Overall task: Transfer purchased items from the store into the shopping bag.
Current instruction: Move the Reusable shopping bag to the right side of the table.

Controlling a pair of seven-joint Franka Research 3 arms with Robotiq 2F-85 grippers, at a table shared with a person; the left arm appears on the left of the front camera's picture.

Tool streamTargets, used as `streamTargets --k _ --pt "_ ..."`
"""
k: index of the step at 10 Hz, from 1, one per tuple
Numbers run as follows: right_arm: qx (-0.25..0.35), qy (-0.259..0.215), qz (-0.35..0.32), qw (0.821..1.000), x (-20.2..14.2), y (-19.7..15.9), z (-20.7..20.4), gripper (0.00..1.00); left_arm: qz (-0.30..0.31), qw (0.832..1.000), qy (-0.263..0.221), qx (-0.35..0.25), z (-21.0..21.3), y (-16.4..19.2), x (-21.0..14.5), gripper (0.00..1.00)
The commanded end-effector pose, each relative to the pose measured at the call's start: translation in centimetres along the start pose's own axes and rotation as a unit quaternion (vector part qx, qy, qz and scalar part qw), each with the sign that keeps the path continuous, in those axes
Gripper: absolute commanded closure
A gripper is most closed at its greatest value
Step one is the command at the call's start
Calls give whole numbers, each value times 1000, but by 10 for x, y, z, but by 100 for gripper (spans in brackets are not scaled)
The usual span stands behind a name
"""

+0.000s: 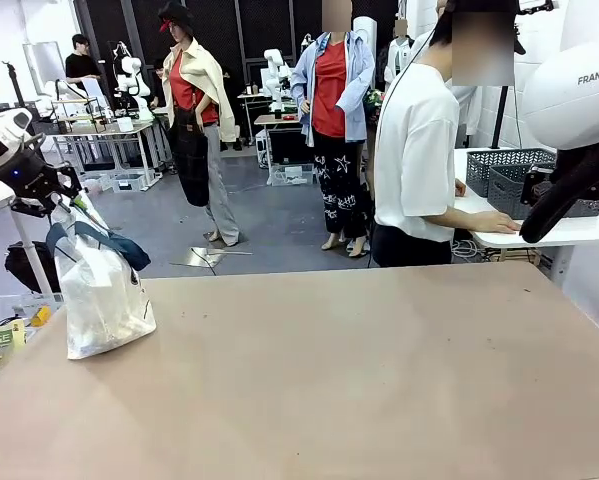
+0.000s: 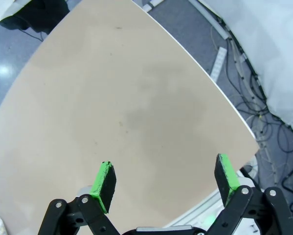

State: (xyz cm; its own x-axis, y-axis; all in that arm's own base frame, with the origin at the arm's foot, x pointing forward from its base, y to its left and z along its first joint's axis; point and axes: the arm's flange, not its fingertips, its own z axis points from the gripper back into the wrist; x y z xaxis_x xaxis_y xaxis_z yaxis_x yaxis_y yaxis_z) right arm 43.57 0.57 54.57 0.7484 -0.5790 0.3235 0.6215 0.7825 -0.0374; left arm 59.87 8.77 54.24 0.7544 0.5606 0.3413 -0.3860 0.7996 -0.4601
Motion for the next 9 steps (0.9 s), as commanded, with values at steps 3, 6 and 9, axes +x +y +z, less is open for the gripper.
streamTargets --k 3,6,9 --pt "-11 1 4 1000 3 2 2 0 5 997 -45 -56 44 -20 -10 0" --pt "-11 1 4 1000 3 2 2 0 -37 991 -106 -77 85 -51 -59 0" --pt "-11 1 4 1000 3 2 2 0 -119 982 -106 -100 107 -81 -137 0"
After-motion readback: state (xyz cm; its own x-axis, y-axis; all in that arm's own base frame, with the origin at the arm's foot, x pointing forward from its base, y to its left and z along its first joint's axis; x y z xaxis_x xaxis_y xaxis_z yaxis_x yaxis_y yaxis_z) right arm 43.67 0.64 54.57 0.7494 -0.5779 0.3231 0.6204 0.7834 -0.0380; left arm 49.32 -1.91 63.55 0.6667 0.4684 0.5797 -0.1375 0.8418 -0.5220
